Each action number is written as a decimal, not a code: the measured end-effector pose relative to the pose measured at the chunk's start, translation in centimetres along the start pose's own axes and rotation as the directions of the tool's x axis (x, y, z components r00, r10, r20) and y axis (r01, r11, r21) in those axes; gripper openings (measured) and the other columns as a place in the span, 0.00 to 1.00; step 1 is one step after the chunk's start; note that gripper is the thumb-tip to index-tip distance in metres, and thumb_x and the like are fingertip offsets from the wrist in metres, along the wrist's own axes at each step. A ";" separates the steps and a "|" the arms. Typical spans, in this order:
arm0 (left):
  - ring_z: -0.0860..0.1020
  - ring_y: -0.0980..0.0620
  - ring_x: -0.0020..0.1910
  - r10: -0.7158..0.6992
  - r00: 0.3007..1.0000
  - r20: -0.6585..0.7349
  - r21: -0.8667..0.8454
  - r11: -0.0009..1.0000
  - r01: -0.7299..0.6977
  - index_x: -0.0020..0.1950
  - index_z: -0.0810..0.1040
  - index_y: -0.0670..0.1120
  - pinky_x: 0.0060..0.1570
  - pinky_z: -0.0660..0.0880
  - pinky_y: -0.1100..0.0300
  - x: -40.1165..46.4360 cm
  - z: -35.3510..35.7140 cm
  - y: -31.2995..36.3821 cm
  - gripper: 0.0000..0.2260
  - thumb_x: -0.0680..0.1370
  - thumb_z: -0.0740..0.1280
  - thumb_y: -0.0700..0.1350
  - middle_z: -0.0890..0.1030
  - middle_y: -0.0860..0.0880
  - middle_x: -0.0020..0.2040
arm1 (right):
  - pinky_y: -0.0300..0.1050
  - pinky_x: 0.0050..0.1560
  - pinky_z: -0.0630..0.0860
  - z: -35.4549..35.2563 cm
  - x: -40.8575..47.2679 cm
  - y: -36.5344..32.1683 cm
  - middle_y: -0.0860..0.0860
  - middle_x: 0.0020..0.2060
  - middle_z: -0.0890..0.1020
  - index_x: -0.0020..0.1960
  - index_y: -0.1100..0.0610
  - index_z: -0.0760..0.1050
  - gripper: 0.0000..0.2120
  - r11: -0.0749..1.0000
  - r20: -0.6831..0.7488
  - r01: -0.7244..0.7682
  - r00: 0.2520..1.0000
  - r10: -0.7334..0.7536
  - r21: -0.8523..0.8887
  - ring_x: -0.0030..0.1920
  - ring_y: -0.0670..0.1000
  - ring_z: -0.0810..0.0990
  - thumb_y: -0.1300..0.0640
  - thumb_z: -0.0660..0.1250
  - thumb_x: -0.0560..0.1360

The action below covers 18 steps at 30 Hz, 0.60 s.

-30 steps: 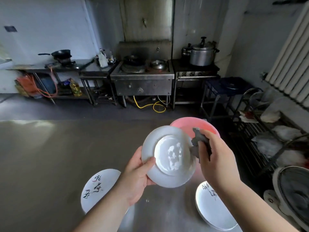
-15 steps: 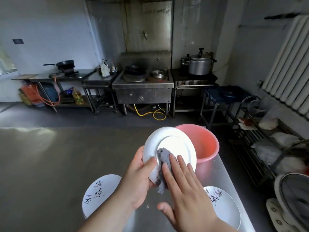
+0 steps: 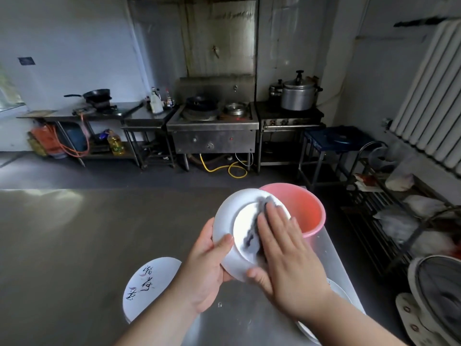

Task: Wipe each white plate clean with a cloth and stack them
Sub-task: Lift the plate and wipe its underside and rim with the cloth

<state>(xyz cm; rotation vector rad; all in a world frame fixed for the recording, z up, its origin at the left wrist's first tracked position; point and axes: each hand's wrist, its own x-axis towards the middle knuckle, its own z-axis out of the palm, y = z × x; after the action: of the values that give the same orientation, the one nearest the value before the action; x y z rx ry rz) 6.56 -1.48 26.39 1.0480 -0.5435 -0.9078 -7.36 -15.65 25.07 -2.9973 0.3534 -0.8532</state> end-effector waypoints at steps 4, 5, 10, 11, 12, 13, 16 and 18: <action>0.81 0.39 0.67 0.028 0.999 -0.019 -0.041 0.999 -0.029 0.71 0.77 0.56 0.51 0.82 0.41 0.0 0.1 0.4 0.18 0.81 0.67 0.47 0.81 0.44 0.70 | 0.64 0.81 0.59 -0.6 1.0 0.6 0.58 0.84 0.54 0.83 0.61 0.59 0.41 0.998 -0.048 -0.052 0.997 0.053 0.018 0.84 0.61 0.51 0.32 0.51 0.82; 0.81 0.39 0.67 0.041 0.999 -0.033 -0.062 0.997 -0.043 0.71 0.77 0.56 0.52 0.82 0.40 0.2 0.1 0.7 0.18 0.81 0.67 0.47 0.81 0.43 0.70 | 0.65 0.80 0.61 0.0 0.3 0.1 0.59 0.84 0.54 0.83 0.62 0.60 0.41 0.998 -0.062 -0.027 0.998 0.030 0.053 0.84 0.61 0.52 0.32 0.51 0.83; 0.81 0.38 0.67 0.036 0.999 -0.040 -0.098 0.994 -0.040 0.70 0.77 0.53 0.53 0.82 0.37 0.3 -0.1 1.3 0.18 0.80 0.67 0.46 0.81 0.42 0.70 | 0.68 0.77 0.65 0.8 -1.4 -0.5 0.58 0.84 0.58 0.81 0.62 0.63 0.39 0.994 -0.090 -0.029 0.995 0.038 0.104 0.83 0.62 0.56 0.33 0.48 0.84; 0.81 0.38 0.66 0.024 0.999 -0.034 -0.074 0.997 -0.026 0.70 0.77 0.53 0.54 0.81 0.35 0.1 -0.1 1.2 0.19 0.79 0.67 0.46 0.81 0.43 0.69 | 0.68 0.78 0.62 0.3 -0.7 0.2 0.57 0.84 0.57 0.82 0.60 0.62 0.38 0.992 -0.079 -0.081 0.993 0.088 0.092 0.84 0.61 0.54 0.33 0.47 0.84; 0.81 0.39 0.67 0.013 0.999 -0.032 -0.053 0.998 -0.015 0.72 0.76 0.54 0.55 0.81 0.32 -0.1 -0.1 1.0 0.20 0.79 0.67 0.46 0.81 0.43 0.70 | 0.67 0.79 0.60 -0.2 -0.1 0.9 0.55 0.84 0.56 0.83 0.59 0.60 0.38 0.988 -0.062 -0.128 0.989 0.133 0.083 0.84 0.61 0.52 0.33 0.46 0.84; 0.81 0.39 0.67 0.009 0.999 -0.033 -0.044 0.999 -0.010 0.72 0.75 0.54 0.57 0.80 0.31 -0.3 -0.2 0.9 0.21 0.79 0.67 0.46 0.81 0.44 0.70 | 0.66 0.80 0.59 -0.6 0.5 1.5 0.53 0.85 0.55 0.84 0.57 0.58 0.37 0.984 -0.047 -0.155 0.986 0.160 0.087 0.84 0.60 0.50 0.33 0.45 0.85; 0.80 0.40 0.68 0.016 0.999 -0.046 -0.073 0.997 -0.019 0.72 0.76 0.54 0.56 0.80 0.32 -0.5 -0.6 1.0 0.21 0.79 0.68 0.46 0.80 0.44 0.71 | 0.62 0.81 0.60 -0.3 0.1 1.6 0.52 0.85 0.55 0.84 0.57 0.58 0.32 0.976 -0.075 -0.130 0.987 0.145 0.174 0.84 0.59 0.52 0.39 0.48 0.87; 0.80 0.40 0.68 0.009 0.999 -0.052 -0.085 0.996 -0.013 0.72 0.77 0.54 0.56 0.80 0.32 -0.5 -0.9 1.2 0.21 0.78 0.68 0.46 0.80 0.44 0.71 | 0.60 0.79 0.63 0.4 -1.0 1.0 0.52 0.85 0.56 0.83 0.59 0.61 0.27 0.960 -0.123 -0.085 0.985 0.122 0.268 0.84 0.57 0.56 0.48 0.54 0.87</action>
<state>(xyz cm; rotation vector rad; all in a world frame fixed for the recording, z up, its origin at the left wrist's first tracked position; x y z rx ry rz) 7.43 -0.38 27.13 0.9877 -0.4627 -0.8845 -8.17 -16.47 24.12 -2.6613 0.3638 -1.0126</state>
